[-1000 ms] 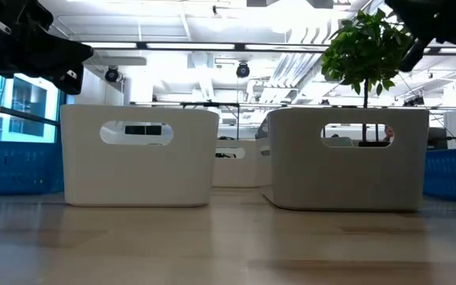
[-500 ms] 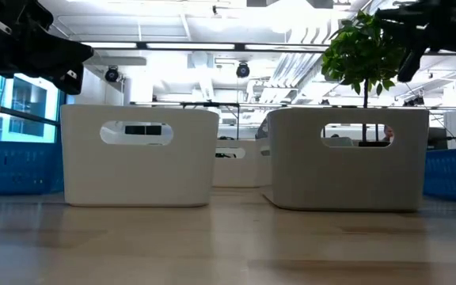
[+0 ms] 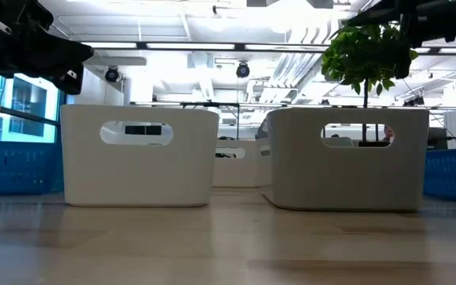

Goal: Stack baskets by color
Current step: Stack the top right gray bin on top of the other bottom gray bin

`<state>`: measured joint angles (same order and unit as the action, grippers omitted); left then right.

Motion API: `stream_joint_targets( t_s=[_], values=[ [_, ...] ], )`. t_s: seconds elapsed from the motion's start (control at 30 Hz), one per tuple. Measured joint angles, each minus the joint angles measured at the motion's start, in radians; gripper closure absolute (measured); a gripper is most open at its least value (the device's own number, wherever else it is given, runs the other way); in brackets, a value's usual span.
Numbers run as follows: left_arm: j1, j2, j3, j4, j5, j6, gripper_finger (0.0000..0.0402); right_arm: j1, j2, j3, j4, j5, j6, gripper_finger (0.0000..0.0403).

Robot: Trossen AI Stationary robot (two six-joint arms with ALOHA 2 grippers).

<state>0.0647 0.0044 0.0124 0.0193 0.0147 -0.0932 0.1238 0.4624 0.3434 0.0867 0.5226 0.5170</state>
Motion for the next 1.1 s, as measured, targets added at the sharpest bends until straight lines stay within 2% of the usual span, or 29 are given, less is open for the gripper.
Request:
stream_joint_targets(
  t_s=[0.17,0.37,0.63,0.83,0.97,1.1],
  values=[
    [0.000,0.000,0.000,0.000,0.000,0.000,0.0401,0.000,0.132,0.093,-0.060,-0.026,0.001,0.0112],
    [0.000,0.000,0.000,0.000,0.000,0.000,0.0401,-0.024,0.314,0.220,-0.161,-0.003,0.034,0.0112],
    [0.000,0.000,0.000,0.000,0.000,0.000,0.0401,-0.149,0.609,0.450,-0.480,0.022,0.122,0.0112],
    [0.000,0.000,0.000,0.000,0.000,0.000,0.0401,-0.258,0.821,0.604,-0.757,0.014,0.285,0.0112],
    [0.000,0.000,0.000,0.000,0.000,0.000,0.0401,-0.311,0.934,0.652,-0.869,-0.041,0.427,0.0112],
    [0.000,0.000,0.000,0.000,0.000,0.000,0.0401,-0.349,1.015,0.641,-0.869,-0.114,0.473,0.0112]
  ],
)
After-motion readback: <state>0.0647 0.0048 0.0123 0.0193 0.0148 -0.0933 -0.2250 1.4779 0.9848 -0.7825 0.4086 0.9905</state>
